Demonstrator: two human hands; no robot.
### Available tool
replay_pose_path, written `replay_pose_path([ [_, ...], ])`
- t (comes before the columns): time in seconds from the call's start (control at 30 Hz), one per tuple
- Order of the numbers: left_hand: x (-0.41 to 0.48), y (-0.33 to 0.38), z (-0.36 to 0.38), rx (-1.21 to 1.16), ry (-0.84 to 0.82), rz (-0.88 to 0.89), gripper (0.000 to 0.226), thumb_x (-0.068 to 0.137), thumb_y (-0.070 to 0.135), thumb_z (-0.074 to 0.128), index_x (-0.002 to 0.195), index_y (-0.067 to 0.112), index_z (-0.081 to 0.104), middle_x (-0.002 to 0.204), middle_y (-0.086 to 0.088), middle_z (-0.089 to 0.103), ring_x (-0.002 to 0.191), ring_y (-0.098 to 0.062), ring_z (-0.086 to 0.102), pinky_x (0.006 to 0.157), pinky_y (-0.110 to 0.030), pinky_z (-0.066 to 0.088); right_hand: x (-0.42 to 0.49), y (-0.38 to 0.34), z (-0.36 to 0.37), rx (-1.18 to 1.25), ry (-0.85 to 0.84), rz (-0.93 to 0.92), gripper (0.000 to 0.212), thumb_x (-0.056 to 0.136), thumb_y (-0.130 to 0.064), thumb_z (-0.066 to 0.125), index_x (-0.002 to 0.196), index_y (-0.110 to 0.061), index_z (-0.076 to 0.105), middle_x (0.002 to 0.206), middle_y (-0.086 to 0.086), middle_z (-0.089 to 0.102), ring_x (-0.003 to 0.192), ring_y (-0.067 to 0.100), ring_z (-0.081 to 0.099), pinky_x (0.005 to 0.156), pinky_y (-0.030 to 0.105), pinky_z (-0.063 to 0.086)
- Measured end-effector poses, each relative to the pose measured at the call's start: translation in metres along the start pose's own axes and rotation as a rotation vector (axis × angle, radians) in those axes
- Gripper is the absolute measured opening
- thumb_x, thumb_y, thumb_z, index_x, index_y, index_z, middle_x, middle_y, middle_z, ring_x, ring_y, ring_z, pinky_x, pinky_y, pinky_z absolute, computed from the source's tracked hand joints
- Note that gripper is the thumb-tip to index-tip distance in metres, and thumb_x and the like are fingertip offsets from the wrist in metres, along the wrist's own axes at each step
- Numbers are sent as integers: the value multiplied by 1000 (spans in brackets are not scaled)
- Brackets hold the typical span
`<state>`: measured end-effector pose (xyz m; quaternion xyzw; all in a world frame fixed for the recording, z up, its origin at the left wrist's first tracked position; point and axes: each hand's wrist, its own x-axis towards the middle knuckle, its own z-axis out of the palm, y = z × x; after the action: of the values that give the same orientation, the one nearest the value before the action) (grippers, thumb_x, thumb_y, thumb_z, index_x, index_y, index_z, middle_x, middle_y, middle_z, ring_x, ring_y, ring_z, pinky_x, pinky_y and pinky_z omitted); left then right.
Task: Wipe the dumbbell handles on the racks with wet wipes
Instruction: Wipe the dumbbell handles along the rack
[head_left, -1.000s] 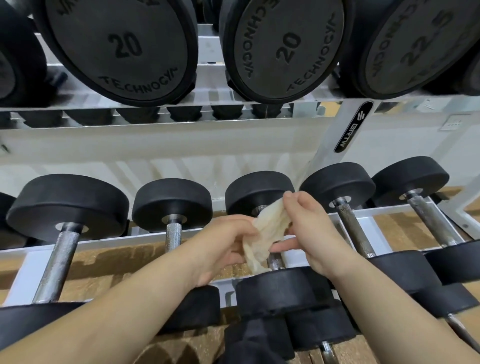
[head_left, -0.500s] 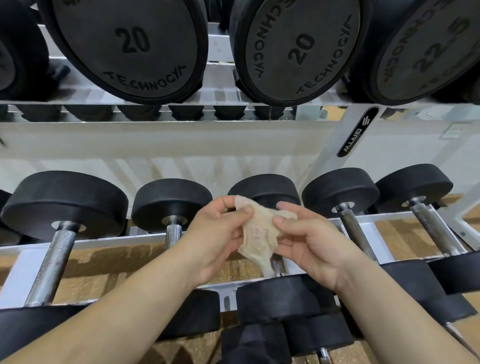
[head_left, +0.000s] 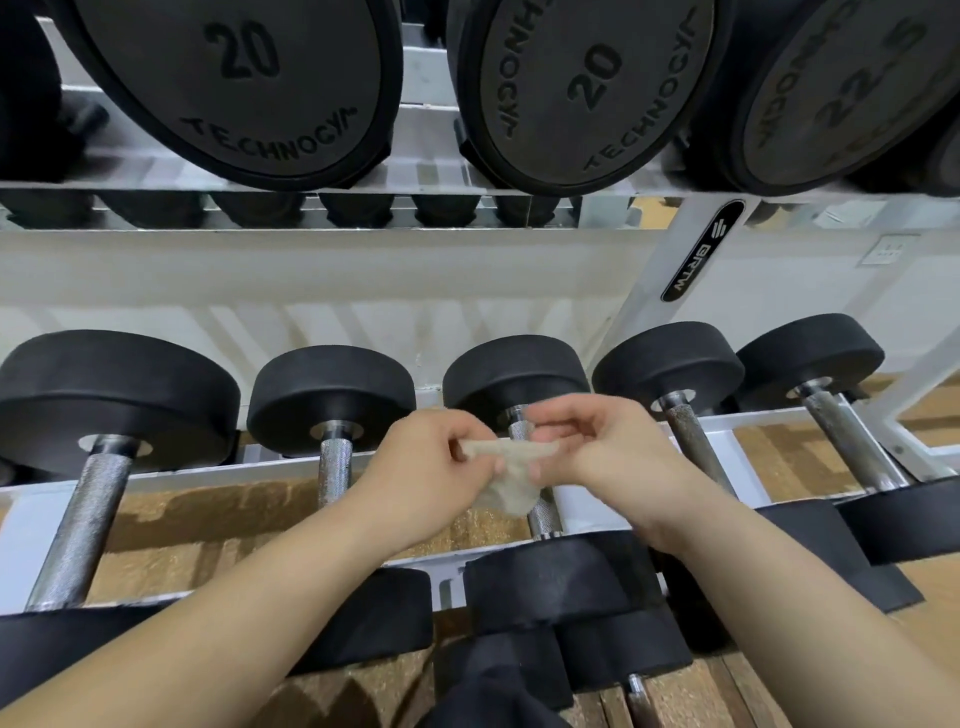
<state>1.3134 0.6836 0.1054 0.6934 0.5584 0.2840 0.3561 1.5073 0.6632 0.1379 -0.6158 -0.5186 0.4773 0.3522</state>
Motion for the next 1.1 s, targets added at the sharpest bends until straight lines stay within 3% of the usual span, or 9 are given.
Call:
replay_pose_path([
  [0.1,-1,1,3,14,-71,44,15,84,21,77,74,29,71,109,16,56,109,-3,54,89,-13,39,-2,2,2,-550,-28,-71,18,79,-16,87,95,-13,78,89,11,73,77,14,67,68,20,51],
  [0.17,1,6,6,-102,-117,19,13,89,18,72,78,25,70,106,13,68,104,-8,64,92,-23,51,0,4,-4,-673,-16,-74,13,85,-23,78,80,-12,75,85,10,72,73,19,65,63,24,47],
  [0.33,20,3,26,-363,-53,-143,2,96,22,70,93,22,70,84,-4,75,73,-18,70,65,-34,57,17,10,-19,-62,-68,196,13,88,-12,72,77,-14,66,72,4,67,70,18,64,66,31,52],
  [0.5,39,-17,52,-151,-32,-299,21,93,33,70,103,16,61,97,-7,70,92,-27,70,84,-47,60,34,38,-2,-89,184,301,28,89,-16,77,111,-11,61,94,15,72,69,24,63,62,37,51],
  [0.6,34,-20,49,77,-90,-278,28,93,35,66,111,20,51,97,-4,67,88,-20,67,72,-36,56,32,39,-1,-105,206,298,30,93,-19,69,121,-19,58,107,8,70,84,22,68,70,36,57],
  [0.77,30,1,61,136,61,-91,25,96,32,58,79,15,64,73,-3,65,69,-21,60,65,-36,51,21,45,-2,-83,309,262,35,94,-10,54,128,-15,61,109,0,67,84,14,61,75,29,48],
  [0.93,48,20,114,-299,-117,-534,55,93,43,58,135,10,44,124,-12,65,108,-30,65,97,-40,55,12,47,6,-80,418,201,47,93,-5,51,139,-13,52,89,-15,57,85,7,57,80,28,41],
  [1.03,59,24,120,-381,-35,-580,22,102,22,52,112,4,47,135,-20,56,119,-38,59,103,-44,51,13,50,9,-125,419,192,46,91,-8,50,136,-16,54,90,-15,61,94,13,59,87,32,44],
  [1.1,67,24,121,-482,48,-601,28,105,24,48,124,3,44,137,-21,54,113,-33,56,103,-42,49,16,53,7,-135,406,207,39,91,-9,50,129,-17,53,88,-14,59,86,7,57,84,33,43],
])
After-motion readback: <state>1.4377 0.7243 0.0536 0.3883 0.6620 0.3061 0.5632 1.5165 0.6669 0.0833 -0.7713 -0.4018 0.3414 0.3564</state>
